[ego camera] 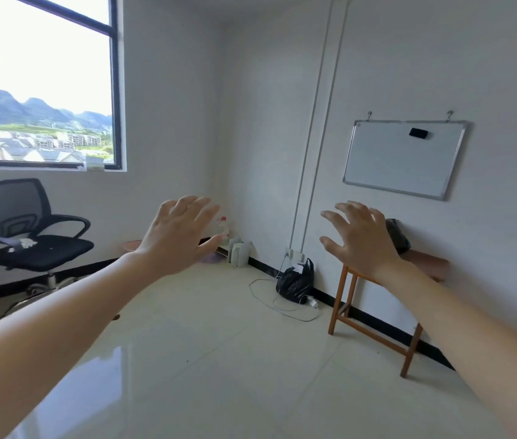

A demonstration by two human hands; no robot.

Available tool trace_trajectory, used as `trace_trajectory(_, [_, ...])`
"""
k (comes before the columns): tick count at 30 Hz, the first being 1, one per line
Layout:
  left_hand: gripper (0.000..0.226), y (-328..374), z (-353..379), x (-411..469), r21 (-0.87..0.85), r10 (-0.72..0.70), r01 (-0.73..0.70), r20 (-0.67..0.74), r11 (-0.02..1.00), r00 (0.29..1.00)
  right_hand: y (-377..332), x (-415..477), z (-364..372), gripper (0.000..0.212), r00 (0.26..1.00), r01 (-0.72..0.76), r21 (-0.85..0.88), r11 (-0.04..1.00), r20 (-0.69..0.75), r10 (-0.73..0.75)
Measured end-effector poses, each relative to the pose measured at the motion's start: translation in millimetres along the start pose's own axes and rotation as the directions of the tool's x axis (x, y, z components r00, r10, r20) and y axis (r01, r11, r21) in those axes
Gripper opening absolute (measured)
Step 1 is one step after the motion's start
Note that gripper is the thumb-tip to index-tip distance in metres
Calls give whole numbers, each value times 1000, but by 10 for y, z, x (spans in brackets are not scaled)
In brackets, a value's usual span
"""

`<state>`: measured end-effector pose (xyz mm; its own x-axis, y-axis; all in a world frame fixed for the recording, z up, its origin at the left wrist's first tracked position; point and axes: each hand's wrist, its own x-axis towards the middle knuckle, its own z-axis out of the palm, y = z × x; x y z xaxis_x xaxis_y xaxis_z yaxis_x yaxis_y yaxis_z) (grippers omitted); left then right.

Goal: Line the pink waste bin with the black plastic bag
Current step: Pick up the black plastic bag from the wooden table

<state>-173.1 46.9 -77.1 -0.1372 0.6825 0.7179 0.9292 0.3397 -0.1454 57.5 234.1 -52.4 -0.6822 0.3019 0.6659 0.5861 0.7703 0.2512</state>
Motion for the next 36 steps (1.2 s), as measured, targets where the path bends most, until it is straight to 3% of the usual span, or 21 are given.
trace_trajectory(5, [55,-498,561,156,-106,3,6,81,994,997,-335,291,574,51,991,19,-12,1000,135,-17])
trace_trajectory(10, [55,-455,1291,374,-175,73,-38,199,984,977,-162,357,1126,52,961,-20,27,999,276,12])
trace_trajectory(15, [65,-121,1979,927,-235,160,-105,227,966,961,433,338,1588,48,933,43,31,999,356,-52])
trace_trajectory(22, [63,373,2634,1903,-354,110,-43,171,934,979,1292,589,2159,50,922,-112,40,993,377,89])
trace_trajectory(26, [78,550,3080,2164,-398,97,-5,213,917,972,1585,682,2536,49,897,-130,36,991,429,102])
trace_trajectory(33, [77,759,4010,2883,-420,112,-9,221,907,969,2336,993,3237,50,879,-137,-14,990,460,128])
trace_trajectory(36, [60,853,4408,3333,-455,105,10,227,891,968,2745,1262,3500,50,878,-169,-43,985,447,170])
